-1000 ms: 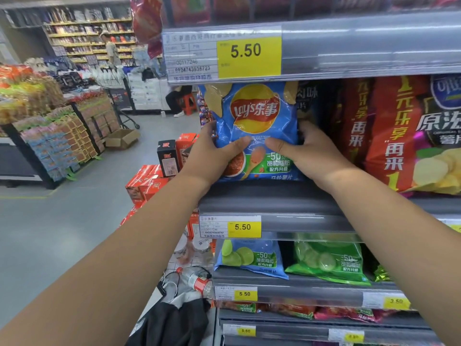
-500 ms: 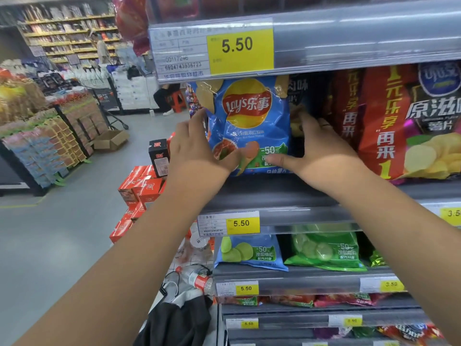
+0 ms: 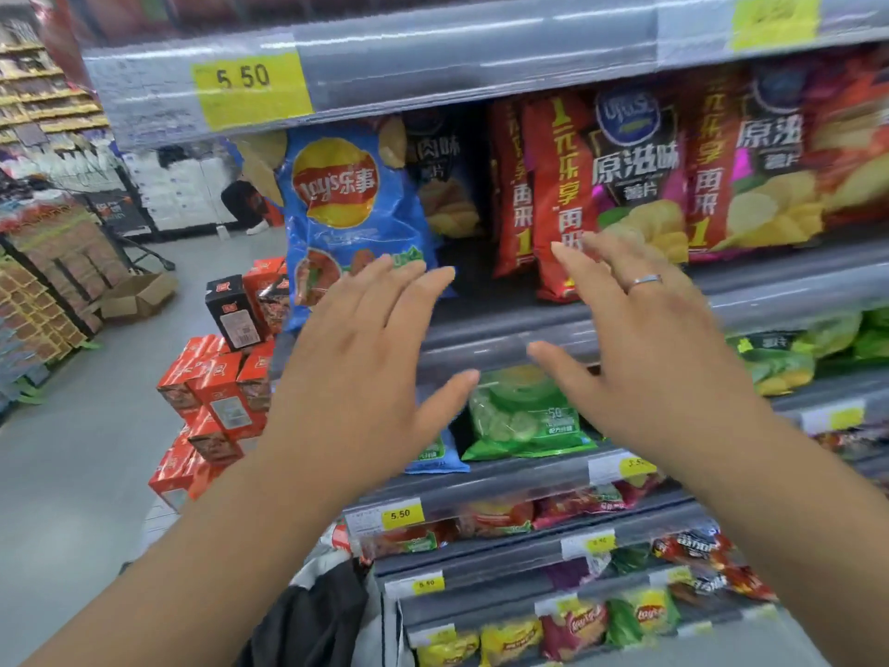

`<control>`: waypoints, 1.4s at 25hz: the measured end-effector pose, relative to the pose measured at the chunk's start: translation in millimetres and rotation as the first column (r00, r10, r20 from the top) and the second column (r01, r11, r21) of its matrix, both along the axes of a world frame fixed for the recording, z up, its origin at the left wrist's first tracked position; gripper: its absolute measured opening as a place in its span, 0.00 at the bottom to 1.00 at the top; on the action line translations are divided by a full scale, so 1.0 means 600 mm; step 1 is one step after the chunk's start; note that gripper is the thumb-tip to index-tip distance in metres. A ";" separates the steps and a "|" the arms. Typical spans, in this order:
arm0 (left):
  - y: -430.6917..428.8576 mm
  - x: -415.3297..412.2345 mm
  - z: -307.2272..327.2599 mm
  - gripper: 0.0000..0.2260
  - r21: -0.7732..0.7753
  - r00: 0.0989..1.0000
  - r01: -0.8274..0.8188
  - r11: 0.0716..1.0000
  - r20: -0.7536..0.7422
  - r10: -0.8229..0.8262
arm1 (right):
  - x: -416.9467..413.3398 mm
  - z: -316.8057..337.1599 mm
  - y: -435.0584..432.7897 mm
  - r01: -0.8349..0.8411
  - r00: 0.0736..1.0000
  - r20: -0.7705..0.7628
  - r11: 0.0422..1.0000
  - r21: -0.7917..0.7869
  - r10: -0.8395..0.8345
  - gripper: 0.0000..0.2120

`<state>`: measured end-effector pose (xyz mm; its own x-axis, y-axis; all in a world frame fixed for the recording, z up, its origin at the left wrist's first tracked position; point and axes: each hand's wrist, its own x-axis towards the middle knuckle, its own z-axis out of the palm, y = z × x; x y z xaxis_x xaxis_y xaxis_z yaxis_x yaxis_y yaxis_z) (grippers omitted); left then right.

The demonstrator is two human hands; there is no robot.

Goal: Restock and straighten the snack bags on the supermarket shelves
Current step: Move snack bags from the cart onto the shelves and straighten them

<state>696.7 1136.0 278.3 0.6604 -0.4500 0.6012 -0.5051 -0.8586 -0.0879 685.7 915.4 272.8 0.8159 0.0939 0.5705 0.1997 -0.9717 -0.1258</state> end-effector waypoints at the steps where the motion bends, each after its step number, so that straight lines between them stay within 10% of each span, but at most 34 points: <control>1: -0.026 -0.013 -0.009 0.31 0.019 1.000 0.029 0.999 0.001 -0.029 | -0.020 -0.016 -0.025 0.054 0.999 0.003 0.998 -0.035 -0.054 0.35; 21: -0.680 -0.323 -0.264 0.33 0.073 0.676 0.689 0.721 -0.425 -0.602 | -0.570 -0.253 -0.463 0.806 0.545 -0.314 0.589 -0.062 -0.778 0.38; 35: -0.778 -0.172 -0.278 0.34 0.031 0.542 0.780 0.625 -0.534 -0.649 | -0.442 -0.272 -0.521 0.839 0.502 -0.390 0.544 0.005 -0.772 0.38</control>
<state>593.4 669.3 111.2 0.1956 -0.9705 0.1412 -0.9707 -0.1711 0.1689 420.3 602.6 109.7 0.6075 -0.7668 0.2074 -0.7414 -0.6411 -0.1984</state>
